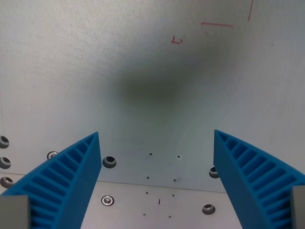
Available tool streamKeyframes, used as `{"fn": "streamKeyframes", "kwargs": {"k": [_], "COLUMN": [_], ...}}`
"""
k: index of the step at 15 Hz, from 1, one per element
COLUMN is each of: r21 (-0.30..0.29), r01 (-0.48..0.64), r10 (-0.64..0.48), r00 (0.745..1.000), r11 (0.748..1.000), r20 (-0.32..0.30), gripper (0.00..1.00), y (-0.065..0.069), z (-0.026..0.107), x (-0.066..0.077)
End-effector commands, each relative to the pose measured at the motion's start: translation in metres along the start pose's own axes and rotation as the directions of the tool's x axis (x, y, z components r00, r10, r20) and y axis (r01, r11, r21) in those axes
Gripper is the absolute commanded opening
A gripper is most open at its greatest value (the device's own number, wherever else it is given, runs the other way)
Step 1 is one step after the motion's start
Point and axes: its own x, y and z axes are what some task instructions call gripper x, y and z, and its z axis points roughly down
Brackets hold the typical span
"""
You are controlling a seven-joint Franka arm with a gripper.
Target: Move in gripper positive x
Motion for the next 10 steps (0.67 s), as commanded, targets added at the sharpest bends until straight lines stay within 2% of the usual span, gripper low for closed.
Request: {"fn": "streamKeyframes", "kwargs": {"k": [1, 10], "r21": [0.0, 0.0], "r01": [0.0, 0.0], "r10": [0.0, 0.0], "r00": [1.0, 1.0], "r11": [1.0, 1.0], "r20": [-0.004, -0.004], "gripper": [1.0, 1.0], "y": [0.0, 0.0], "z": [-0.001, -0.002], "x": [0.005, 0.05]}}
